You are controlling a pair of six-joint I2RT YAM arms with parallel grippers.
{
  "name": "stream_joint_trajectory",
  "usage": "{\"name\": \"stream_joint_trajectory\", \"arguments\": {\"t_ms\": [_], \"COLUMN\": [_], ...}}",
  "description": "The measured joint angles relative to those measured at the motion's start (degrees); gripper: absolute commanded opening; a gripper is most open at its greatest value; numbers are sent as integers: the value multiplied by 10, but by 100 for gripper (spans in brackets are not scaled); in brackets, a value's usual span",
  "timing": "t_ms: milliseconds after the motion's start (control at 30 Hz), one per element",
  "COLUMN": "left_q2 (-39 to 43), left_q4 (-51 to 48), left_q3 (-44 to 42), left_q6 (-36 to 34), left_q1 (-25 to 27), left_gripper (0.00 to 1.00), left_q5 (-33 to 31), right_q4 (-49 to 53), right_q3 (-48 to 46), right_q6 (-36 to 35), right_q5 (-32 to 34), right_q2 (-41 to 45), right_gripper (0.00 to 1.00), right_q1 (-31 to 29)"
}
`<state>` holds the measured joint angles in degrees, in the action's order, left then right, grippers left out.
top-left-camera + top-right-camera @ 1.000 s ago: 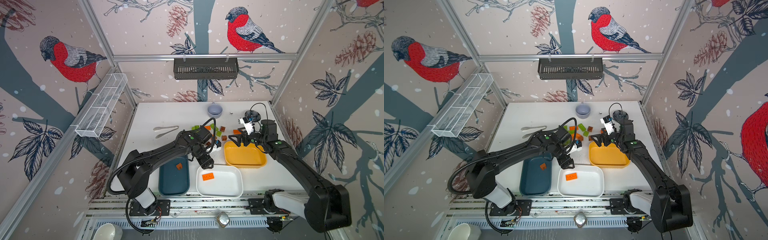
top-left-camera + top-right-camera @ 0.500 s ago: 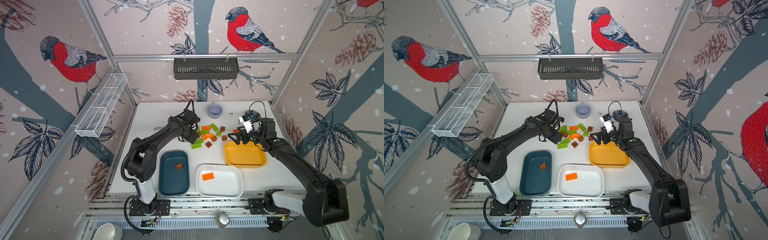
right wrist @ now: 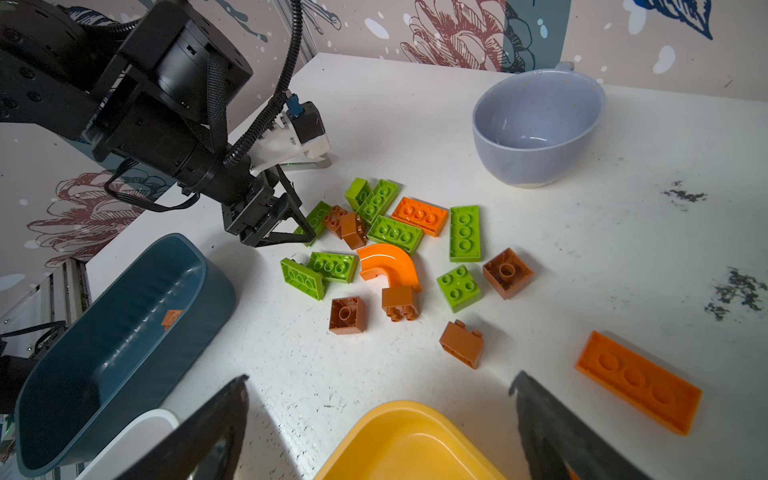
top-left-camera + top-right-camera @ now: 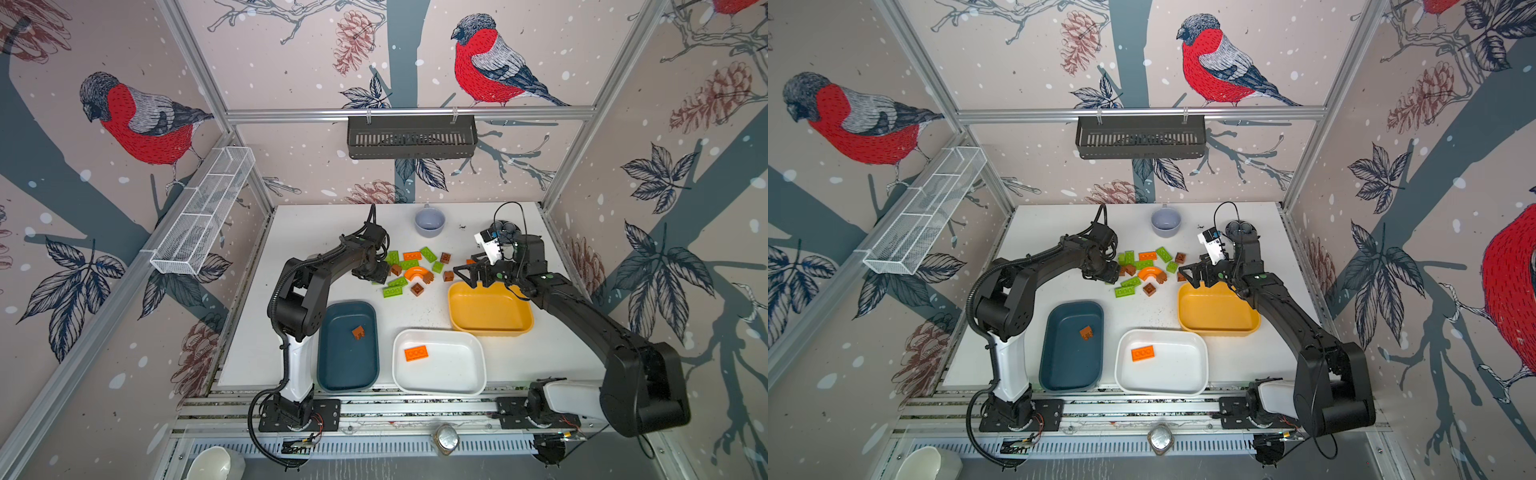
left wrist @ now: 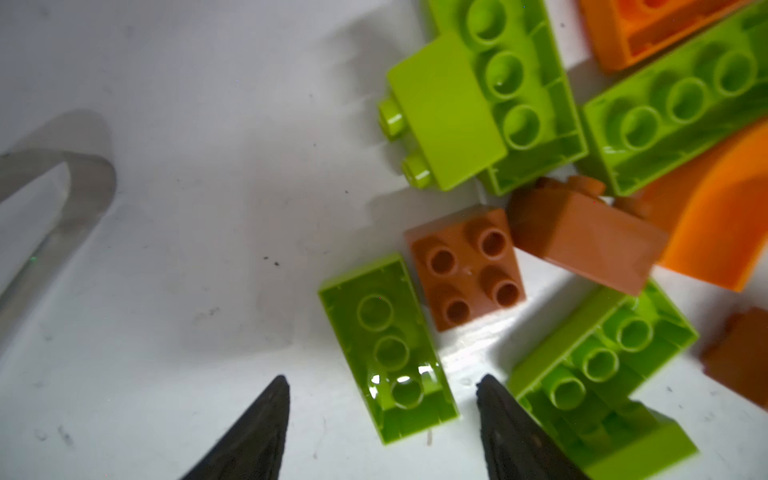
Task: Sort the legos into containers by color
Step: 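Grasp a lime-green brick with the left gripper and drop it into the yellow tray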
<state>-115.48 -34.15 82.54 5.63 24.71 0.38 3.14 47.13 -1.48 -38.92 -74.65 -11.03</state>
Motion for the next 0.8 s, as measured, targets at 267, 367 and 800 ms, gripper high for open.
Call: {"name": "stream_joint_trajectory", "arguments": {"t_ms": [267,367,800], "left_q2": [-23,-27,-1], "left_q4": [10,12,-17], "left_q3": [5,6,43], "left_q6": [16,20,33], "left_q1": [-2,-2,-2], "left_gripper": [60,51,33], "left_q5": [-3,-9,-15], "right_q4": [-2,-2,-1], "right_q3": [1,1,1], "right_q6": [0,0,0], "right_q5": [-1,-1,-1], "right_q2": [-4,-5,-7], "right_gripper": [99,99,99], "right_q1": [-2,-2,3]}}
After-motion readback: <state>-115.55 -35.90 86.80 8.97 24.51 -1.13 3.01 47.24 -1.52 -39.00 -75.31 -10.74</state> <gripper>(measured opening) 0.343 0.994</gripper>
